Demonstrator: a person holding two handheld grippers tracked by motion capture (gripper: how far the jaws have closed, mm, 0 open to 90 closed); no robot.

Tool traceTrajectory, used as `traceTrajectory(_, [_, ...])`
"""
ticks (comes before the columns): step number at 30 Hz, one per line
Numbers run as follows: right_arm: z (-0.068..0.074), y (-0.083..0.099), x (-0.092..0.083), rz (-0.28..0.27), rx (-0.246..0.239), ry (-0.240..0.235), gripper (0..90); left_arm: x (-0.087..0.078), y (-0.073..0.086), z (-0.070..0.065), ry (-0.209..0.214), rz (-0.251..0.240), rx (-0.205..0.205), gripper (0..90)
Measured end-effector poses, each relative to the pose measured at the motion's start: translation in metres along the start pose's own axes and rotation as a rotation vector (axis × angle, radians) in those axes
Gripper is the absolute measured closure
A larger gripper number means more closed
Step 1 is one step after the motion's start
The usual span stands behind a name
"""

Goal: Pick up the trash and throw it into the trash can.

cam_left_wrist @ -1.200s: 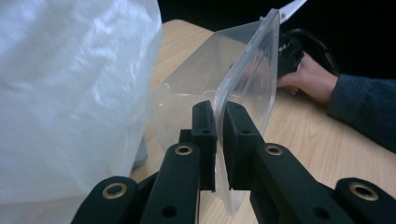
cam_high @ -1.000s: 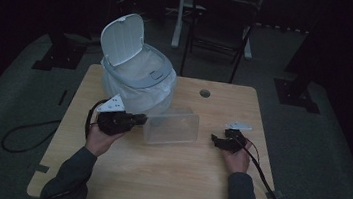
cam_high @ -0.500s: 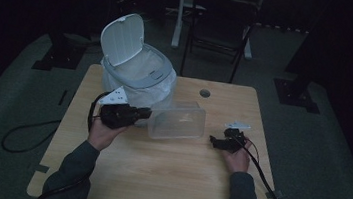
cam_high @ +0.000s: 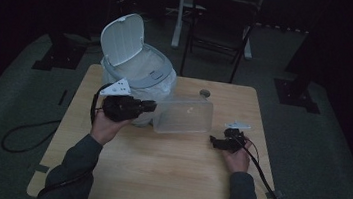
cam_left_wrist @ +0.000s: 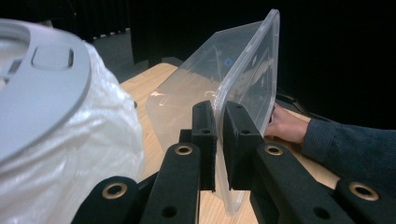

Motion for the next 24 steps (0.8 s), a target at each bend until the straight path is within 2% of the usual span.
traceTrajectory(5, [0.000, 0.000, 0.000, 0.001, 0.000, -0.001, 13.9, 0.002, -0.012, -0.001, 0.001, 0.004, 0.012, 85.2])
traceTrajectory(11, [0.000, 0.000, 0.000, 0.001, -0.001, 0.000, 13.9, 0.000, -0.021, 0.002, 0.002, -0.006, 0.003, 85.2])
traceTrajectory(24, [0.000, 0.000, 0.000, 0.002, 0.002, 0.000, 13.9, -0.015, -0.041, 0.007, -0.022, -0.043, 0.007, 85.2])
Point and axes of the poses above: each handheld gripper's, and its own axes: x roughly forward along the jaws, y roughly out of its underside, z roughly to its left, the point moved 3 cm from there along x, roughly forward along the jaws, and after that the axes turned 13 degrees about y, right-handed, at the moved point
